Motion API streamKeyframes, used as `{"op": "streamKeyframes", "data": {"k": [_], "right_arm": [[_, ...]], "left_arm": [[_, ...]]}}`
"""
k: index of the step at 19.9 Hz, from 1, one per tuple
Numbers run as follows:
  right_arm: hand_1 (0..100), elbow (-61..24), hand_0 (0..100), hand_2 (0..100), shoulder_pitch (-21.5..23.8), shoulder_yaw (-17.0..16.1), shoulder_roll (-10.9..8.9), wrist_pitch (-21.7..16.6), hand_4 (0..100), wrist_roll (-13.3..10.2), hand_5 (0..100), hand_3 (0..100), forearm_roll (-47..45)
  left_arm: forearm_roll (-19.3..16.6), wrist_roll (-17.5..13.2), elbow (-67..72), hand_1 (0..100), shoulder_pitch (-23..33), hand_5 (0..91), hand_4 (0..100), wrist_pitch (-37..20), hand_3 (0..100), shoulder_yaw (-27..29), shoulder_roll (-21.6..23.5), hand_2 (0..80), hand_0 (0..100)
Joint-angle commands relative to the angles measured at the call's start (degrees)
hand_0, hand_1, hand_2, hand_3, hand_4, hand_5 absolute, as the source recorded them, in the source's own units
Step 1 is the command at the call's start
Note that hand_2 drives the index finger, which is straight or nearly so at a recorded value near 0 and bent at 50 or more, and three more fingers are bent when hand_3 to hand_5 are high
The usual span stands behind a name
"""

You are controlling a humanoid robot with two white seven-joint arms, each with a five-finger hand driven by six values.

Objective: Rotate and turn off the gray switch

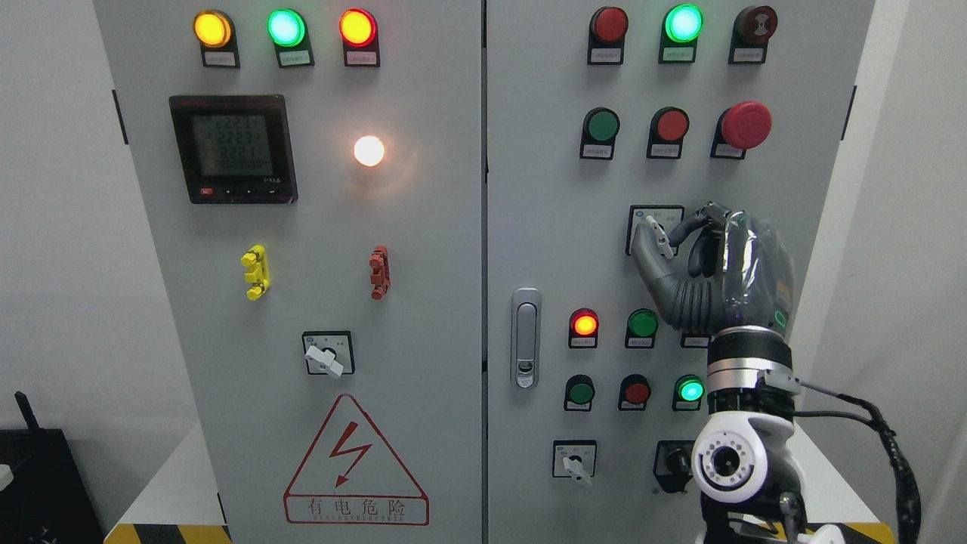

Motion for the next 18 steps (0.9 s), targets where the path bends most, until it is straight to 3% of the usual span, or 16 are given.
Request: {"op": "streamKeyframes", "data": {"k": [1,18], "right_arm": [[48,-0.01,45,74,0.0,0.16,0.06,-0.07,100,-0.35,100,100,0.0],[46,-0.01,53,76,0.0,0.16,0.06,-0.07,100,-0.35,100,100,-0.09]], "left_arm": [[1.14,-0.05,-1.41,39,-0.53,0.0,0,-0.04,0,0.44,-0.03,0.0,12],[1.14,-0.05,-1.41,39,-0.53,0.0,0,-0.04,0,0.44,-0.03,0.0,12]]}}
